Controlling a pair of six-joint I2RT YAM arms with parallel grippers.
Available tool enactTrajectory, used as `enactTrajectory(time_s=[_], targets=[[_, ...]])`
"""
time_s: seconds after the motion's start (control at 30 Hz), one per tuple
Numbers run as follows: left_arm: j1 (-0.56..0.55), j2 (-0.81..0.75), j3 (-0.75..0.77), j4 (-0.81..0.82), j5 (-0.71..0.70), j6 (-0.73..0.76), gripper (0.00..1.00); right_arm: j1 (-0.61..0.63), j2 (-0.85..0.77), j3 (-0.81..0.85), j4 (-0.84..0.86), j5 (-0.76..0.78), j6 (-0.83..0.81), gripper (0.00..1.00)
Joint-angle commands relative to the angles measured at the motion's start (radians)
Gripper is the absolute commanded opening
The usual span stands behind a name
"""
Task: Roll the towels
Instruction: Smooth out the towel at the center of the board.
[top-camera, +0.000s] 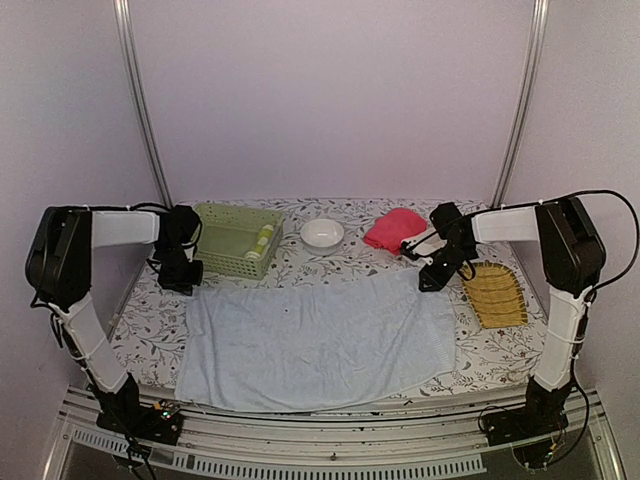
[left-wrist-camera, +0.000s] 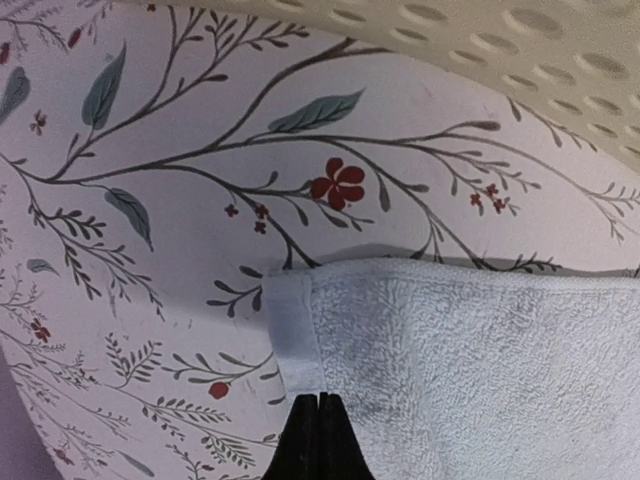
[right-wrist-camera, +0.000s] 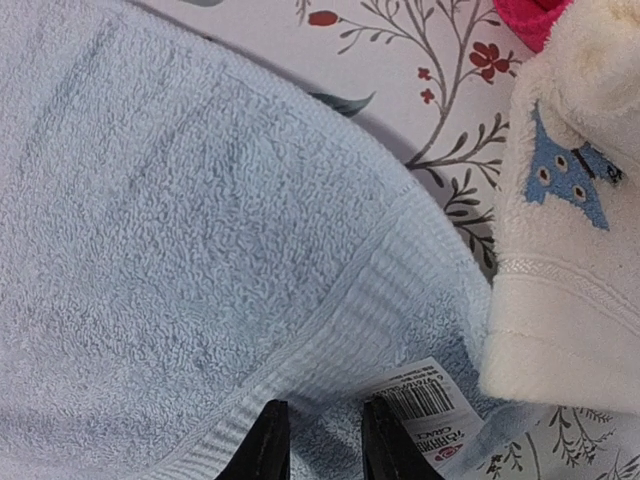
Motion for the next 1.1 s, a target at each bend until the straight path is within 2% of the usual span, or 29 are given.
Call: enactTrajectory(time_s=[0.0, 0.17, 0.47, 0.8, 1.07], targets=[[0.034, 0.008, 0.04, 0.02, -0.009, 0.045, 0.0, -0.015, 0.047, 0.011, 0.0, 0.103, 0.008, 0.28], [0.02, -0.029, 0.067, 0.024, 0.068, 0.022, 0.0, -0.015, -0.001, -0.013, -0.026, 0.055, 0.006, 0.31], [0.021, -0.046, -0.01, 0.03, 0.178, 0.014, 0.0, -0.011, -0.237, -0.075, -0.115, -0.116, -0.015, 0.37], [0.049, 0.031, -0.095, 0.11, 0.061, -0.02, 0.0, 0.03, -0.4, -0.197, -0.124, -0.143, -0.033, 0.38], [0.094, 0.187, 0.031, 0.186, -0.048, 0.05, 0.0, 0.052, -0.417, -0.273, -0.128, -0.194, -0.081, 0.38]])
